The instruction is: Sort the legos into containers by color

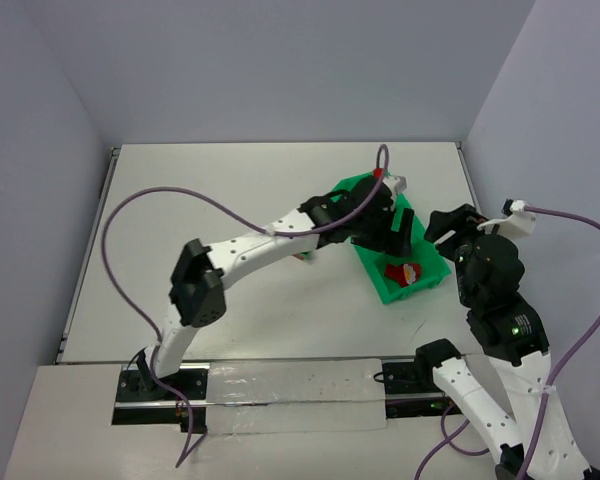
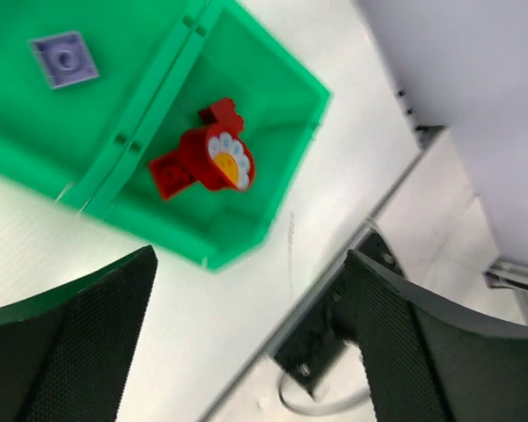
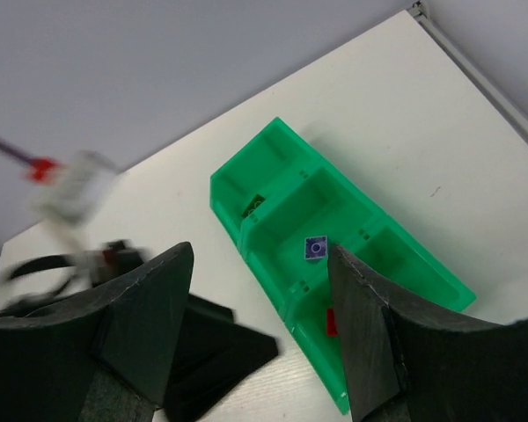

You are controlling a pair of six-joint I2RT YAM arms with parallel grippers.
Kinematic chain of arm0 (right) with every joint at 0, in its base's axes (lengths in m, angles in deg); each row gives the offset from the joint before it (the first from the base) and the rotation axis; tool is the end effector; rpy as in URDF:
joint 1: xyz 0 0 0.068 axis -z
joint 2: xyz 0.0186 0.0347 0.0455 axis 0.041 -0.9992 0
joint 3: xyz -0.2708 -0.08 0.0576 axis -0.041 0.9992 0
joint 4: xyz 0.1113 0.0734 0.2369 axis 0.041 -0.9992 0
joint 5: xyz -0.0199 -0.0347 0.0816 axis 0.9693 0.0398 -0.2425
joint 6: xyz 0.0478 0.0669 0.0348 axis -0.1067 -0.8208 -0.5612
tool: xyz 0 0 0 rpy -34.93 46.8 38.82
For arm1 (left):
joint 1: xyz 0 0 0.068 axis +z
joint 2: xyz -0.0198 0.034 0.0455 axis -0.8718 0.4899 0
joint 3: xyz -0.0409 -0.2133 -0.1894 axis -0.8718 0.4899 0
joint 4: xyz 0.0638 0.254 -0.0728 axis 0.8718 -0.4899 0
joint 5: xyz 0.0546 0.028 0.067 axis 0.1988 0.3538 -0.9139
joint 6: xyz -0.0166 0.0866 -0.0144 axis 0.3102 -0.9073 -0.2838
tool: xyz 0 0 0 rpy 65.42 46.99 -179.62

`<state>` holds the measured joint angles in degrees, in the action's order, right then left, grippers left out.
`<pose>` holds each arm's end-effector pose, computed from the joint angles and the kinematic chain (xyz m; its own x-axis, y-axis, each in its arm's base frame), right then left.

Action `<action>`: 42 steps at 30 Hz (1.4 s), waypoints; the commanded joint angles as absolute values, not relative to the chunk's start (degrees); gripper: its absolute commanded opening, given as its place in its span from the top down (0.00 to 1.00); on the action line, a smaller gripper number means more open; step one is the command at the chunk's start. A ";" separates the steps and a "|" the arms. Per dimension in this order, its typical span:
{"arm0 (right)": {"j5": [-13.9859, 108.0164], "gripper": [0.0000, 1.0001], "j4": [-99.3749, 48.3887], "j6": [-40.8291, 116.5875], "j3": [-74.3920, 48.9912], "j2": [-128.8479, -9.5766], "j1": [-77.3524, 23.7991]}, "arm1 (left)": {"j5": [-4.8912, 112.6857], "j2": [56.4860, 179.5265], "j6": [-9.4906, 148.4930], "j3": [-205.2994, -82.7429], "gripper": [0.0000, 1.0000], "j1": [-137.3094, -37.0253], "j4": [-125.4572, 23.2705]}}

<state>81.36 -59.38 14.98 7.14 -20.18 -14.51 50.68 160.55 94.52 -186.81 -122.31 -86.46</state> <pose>0.1401 0.0051 0.3930 -0.0738 0.4404 -0.8948 0.2303 0.8805 0.4144 0.2472 -0.4728 0.3165 -0.7682 0.1729 -0.6164 0.5634 0.6400 -0.5226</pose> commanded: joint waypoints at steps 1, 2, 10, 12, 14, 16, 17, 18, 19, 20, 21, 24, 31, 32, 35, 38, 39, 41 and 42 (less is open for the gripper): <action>73.55 0.30 -51.73 18.18 7.69 -22.75 -14.39 | 46.43 147.35 96.14 -175.52 0.15 -116.33 -87.30; 70.26 0.30 -50.06 19.25 8.05 -23.62 -14.43 | 46.04 145.02 96.78 -171.88 0.16 -114.82 -87.14; 42.65 0.38 -43.65 29.29 7.78 -41.93 -16.60 | 41.72 136.37 102.00 -157.49 0.14 -101.58 -90.32; 42.08 0.39 -43.52 34.94 7.15 -47.38 -19.45 | 41.70 135.46 102.29 -155.44 0.13 -99.51 -90.17; 44.72 0.38 -43.99 38.71 5.93 -51.76 -23.33 | 41.57 135.79 102.15 -155.15 0.11 -96.59 -90.78; 46.53 0.36 -44.52 41.07 4.45 -55.36 -25.87 | 41.79 136.43 101.84 -155.52 0.10 -94.73 -91.51; 47.92 0.36 -44.42 41.77 2.85 -58.44 -27.16 | 42.06 137.11 101.84 -156.00 0.09 -93.52 -92.11; 48.78 0.35 -44.12 42.17 1.65 -61.86 -28.11 | 42.09 137.80 101.87 -156.49 0.08 -92.65 -92.36; 49.11 0.35 -43.80 42.49 0.90 -65.03 -28.74 | 42.03 138.38 101.87 -156.92 0.07 -92.06 -92.31; 49.28 0.35 -43.63 42.66 0.22 -66.61 -28.93 | 41.62 138.40 101.95 -156.93 0.07 -91.63 -92.14; 50.27 0.33 -43.46 42.59 -1.21 -68.09 -29.02 | 41.59 139.22 101.71 -157.66 0.07 -90.87 -92.13; 50.30 0.31 -45.79 41.61 -6.17 -73.41 -29.14 | 42.34 141.88 101.40 -161.30 0.06 -89.47 -93.97; 46.33 0.32 -46.12 43.82 -9.51 -81.89 -31.04 | 44.80 145.16 98.89 -168.10 0.05 -87.49 -99.43; 45.84 0.32 -45.07 44.05 -9.02 -82.14 -31.13 | 45.15 145.25 98.34 -168.17 0.05 -86.93 -100.05; 43.35 0.34 -41.52 46.56 -6.78 -82.06 -31.05 | 47.42 144.63 97.34 -166.38 0.05 -86.60 -100.54; 43.05 0.36 -34.77 50.51 -1.60 -79.81 -31.20 | 49.77 142.47 95.97 -162.91 0.05 -86.26 -99.26; 43.14 0.36 -33.83 51.38 -0.91 -79.55 -31.22 | 49.96 141.92 95.45 -161.86 0.04 -86.08 -98.67; 42.43 0.36 -34.63 54.03 -1.12 -80.18 -31.41 | 50.43 141.52 94.66 -160.34 0.05 -85.53 -97.49; 42.13 0.35 -35.69 55.04 -2.10 -81.17 -31.70 | 50.79 141.54 94.47 -159.79 0.05 -85.02 -96.99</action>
<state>43.99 -39.85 49.00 -1.08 -82.16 -30.91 47.75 144.68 97.07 -161.72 -86.21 -98.60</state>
